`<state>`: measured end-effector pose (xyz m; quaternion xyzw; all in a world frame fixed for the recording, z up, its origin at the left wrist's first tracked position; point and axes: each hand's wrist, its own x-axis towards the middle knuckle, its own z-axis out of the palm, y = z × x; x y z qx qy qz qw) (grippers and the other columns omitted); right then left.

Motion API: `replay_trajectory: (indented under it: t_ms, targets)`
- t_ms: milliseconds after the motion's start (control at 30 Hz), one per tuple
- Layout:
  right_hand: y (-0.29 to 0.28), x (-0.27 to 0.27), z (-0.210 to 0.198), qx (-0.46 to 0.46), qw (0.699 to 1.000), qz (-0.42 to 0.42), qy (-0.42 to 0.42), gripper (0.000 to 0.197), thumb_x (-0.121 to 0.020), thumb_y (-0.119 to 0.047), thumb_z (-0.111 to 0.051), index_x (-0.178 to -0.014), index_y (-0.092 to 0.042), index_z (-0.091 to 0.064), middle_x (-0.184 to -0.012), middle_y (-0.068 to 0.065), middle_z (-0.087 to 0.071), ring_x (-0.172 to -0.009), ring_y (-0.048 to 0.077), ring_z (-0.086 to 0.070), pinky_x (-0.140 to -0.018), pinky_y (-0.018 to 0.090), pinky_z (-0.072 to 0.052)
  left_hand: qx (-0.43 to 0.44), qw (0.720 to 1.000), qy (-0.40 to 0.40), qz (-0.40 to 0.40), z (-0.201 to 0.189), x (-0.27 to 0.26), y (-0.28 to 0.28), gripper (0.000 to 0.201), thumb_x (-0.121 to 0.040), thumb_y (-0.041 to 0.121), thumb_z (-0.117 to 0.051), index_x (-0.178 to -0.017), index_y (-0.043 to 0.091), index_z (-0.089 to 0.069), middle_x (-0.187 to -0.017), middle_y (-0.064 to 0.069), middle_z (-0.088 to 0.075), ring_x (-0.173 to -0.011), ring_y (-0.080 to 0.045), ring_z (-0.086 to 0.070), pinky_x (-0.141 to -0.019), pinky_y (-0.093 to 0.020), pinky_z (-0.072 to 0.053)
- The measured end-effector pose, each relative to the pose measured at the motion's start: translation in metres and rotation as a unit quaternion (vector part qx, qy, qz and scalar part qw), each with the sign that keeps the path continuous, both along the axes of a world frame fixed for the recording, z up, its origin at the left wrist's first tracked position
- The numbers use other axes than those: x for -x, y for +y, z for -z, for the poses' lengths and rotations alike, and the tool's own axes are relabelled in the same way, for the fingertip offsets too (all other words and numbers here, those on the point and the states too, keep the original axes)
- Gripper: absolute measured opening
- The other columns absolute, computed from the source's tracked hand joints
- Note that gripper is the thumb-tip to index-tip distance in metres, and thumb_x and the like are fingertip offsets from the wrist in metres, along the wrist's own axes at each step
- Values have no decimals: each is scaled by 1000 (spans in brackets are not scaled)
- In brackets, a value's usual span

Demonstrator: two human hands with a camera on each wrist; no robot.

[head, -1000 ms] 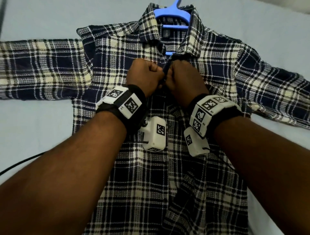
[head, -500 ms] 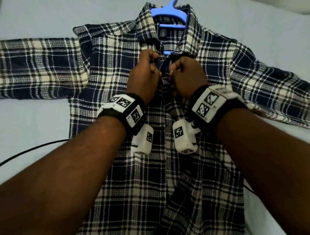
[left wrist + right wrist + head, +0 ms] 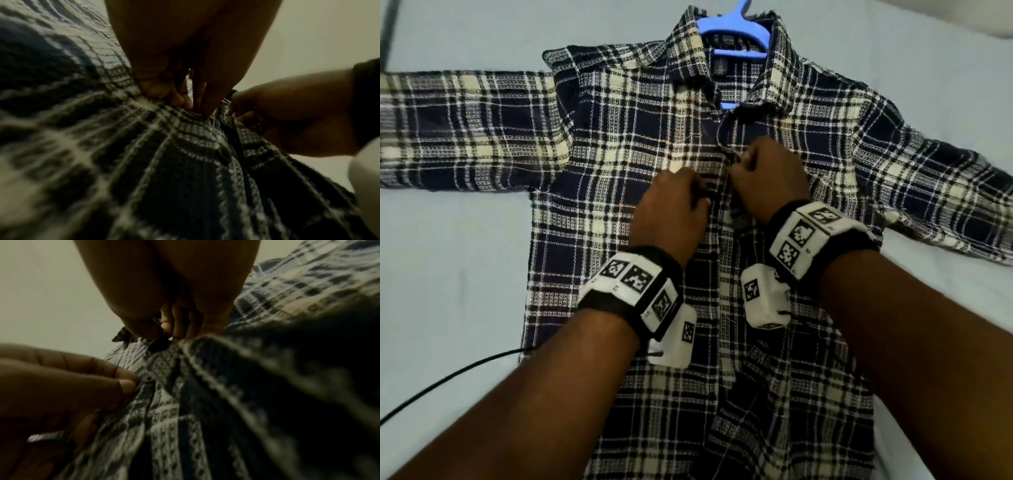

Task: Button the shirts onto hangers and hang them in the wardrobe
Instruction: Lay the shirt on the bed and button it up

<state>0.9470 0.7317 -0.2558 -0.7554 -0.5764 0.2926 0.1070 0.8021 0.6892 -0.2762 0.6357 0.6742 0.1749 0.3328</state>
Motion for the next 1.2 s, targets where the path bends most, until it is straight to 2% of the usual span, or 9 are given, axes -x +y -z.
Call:
replay_trajectory:
  t_ms: [67,200,333,500,600,767,900,1067,1200]
  targets:
    - [-2,-10,-3,-9,999,31,28,4,-97,-17,-59,-95,-14,-59,-87,-4,-61,-76,11,-58,-78,17,-51,-10,1000,-3,-8,-4,-4,6,14,-96,23,-61,-110,25,-65,-110,1,-64,-96,-20,-62,-82,-35,-52]
    - [-8,-17,-6,38,996,17,74,9,-89,-10,-71,-86,-18,-71,-83,-4,-70,-75,12,-69,-77,32,-60,-22,999,14,27,-6,-10,11,21,-97,21,-63,-117,27,-68,-115,-2,-62,-100,-23,-63,-87,-47,-56]
    - [-7,-12,-6,35,999,-12,14,5,-89,-14,-70,-90,-15,-76,-87,3,-72,-81,18,-68,-76,29,-54,-21,997,41,68,-2,-10,11,30,-95,29,-66,-124,31,-65,-116,-3,-58,-104,-25,-61,-89,-47,-56]
    - [-12,-7,-2,26,1000,11,-4,30,-95,-29,-64,-82,-4,-72,-78,11,-70,-75,24,-67,-77,39,-57,-28,994,62,87,2,-8,11,15,-95,30,-65,-108,24,-65,-114,-2,-56,-97,-24,-61,-86,-47,-56]
    - [-19,-4,0,42,999,-13,17,18,-95,-23,-64,-87,-8,-69,-83,7,-69,-79,21,-66,-80,38,-56,-13,994,56,90,2,-10,13,7,-96,26,-63,-100,20,-63,-109,-4,-59,-95,-25,-61,-85,-47,-55]
    - [-28,-2,0,20,997,-1,75,10,-91,-19,-68,-88,-15,-59,-81,-3,-62,-72,12,-61,-58,22,-47,58,994,-96,-8,-7,-7,17,3,-93,16,-68,-90,15,-68,-90,-1,-70,-81,-18,-68,-76,-38,-59]
    - [-35,-1,4,-8,994,14,109,6,-87,-17,-71,-91,-16,-67,-87,-1,-69,-80,18,-68,-76,42,-60,131,969,-203,-48,-11,-6,15,11,-97,5,-64,-87,11,-63,-71,-4,-67,-50,-5,-62,-51,-20,-52]
    - [-37,-3,8,-29,992,21,120,10,-84,-14,-74,-93,-18,-74,-87,-4,-72,-81,12,-69,-79,37,-60,149,951,-261,-79,-10,-3,14,9,-94,-1,-66,-87,5,-67,-76,-13,-70,-60,-13,-66,-56,-22,-57]
    - [-37,-4,4,-36,991,3,126,4,-83,-16,-73,-81,-19,-74,-80,-8,-69,-75,9,-66,-69,25,-53,132,948,-271,-105,-6,-3,10,8,-96,4,-65,-89,4,-69,-76,-10,-72,-64,-17,-69,-64,-31,-61]
